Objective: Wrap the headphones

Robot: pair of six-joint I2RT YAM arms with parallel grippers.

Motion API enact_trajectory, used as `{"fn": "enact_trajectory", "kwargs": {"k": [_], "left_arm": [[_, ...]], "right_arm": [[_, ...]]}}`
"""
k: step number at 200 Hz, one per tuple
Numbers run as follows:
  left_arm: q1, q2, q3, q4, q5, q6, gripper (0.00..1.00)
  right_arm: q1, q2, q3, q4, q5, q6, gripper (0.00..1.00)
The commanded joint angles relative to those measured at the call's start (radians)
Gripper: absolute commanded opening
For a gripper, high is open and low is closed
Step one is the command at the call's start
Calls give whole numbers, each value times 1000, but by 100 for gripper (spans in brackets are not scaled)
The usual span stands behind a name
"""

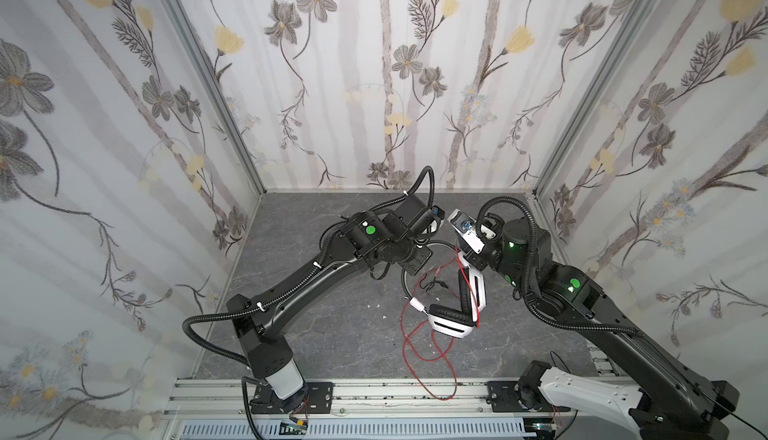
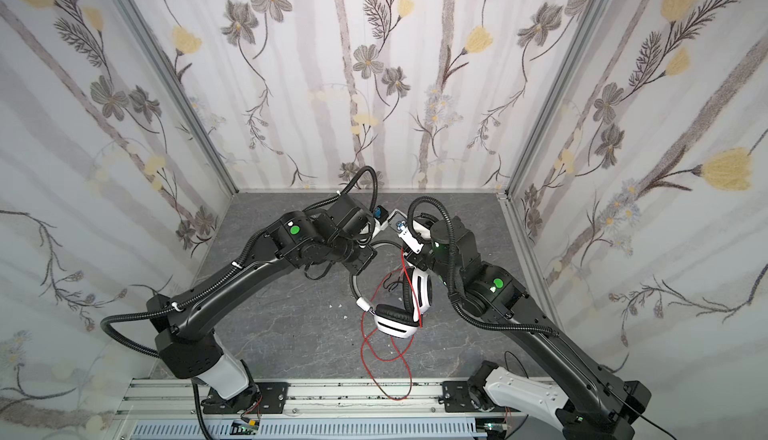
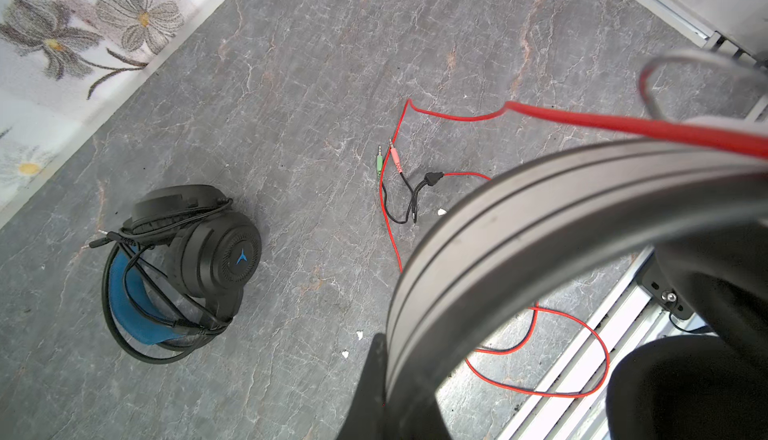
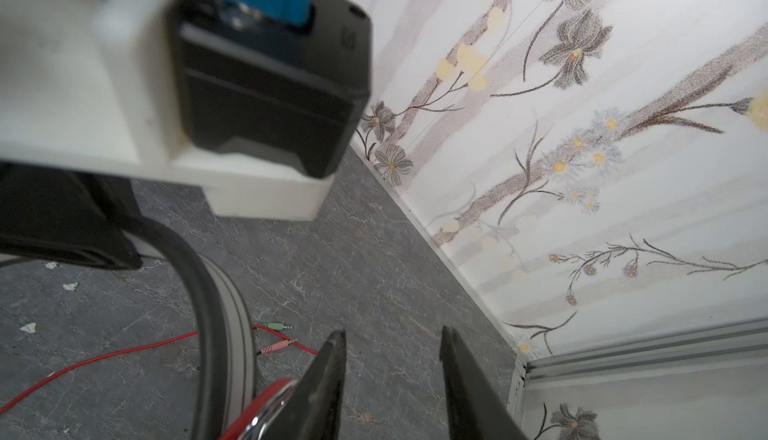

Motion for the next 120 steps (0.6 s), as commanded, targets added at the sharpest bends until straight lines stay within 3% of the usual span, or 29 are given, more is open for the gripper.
{"fn": "enact_trajectory", "kwargs": {"k": [1, 34, 53, 71, 120], "left_arm": [[0, -24, 3, 41, 21, -28, 0], [-3, -58, -1, 60, 23, -52, 0], [-10, -76, 20, 63, 15, -53, 0], [-24, -72, 70, 28, 10, -49, 0], [-44, -55, 194, -81, 33, -29, 0]], "right_arm": [[-43, -4, 19, 61, -8, 82, 47], [-205, -35, 67, 62, -159, 248, 67], [-305, -60, 62, 75, -302, 343, 70], [-329, -77, 23, 105, -399, 373, 74], [-408, -163, -175, 233, -566, 434, 78]]}}
